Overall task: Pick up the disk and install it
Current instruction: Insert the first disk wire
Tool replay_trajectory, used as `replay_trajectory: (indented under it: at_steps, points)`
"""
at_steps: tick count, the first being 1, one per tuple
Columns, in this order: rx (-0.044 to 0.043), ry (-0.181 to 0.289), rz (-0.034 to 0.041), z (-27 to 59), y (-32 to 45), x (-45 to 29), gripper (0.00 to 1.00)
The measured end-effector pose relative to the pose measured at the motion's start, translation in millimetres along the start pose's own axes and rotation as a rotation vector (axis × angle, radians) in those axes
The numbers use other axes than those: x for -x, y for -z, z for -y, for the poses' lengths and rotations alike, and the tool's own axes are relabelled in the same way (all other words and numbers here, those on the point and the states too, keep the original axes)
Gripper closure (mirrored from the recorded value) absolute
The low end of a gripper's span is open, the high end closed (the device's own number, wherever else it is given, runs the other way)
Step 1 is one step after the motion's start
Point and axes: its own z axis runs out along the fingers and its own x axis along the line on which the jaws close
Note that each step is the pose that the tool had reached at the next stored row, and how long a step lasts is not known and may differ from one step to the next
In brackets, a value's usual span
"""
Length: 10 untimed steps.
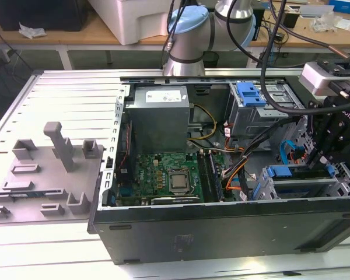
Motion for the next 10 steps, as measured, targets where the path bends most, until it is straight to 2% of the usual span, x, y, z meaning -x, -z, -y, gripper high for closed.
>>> replay_trajectory:
  at_steps: [9,10]
  points:
    - [0.0000,0.000,0.0003,0.0,-0.2,0.0,0.82]
    - [0.0000,0.000,0.0003,-0.1,-0.2,0.0,0.70]
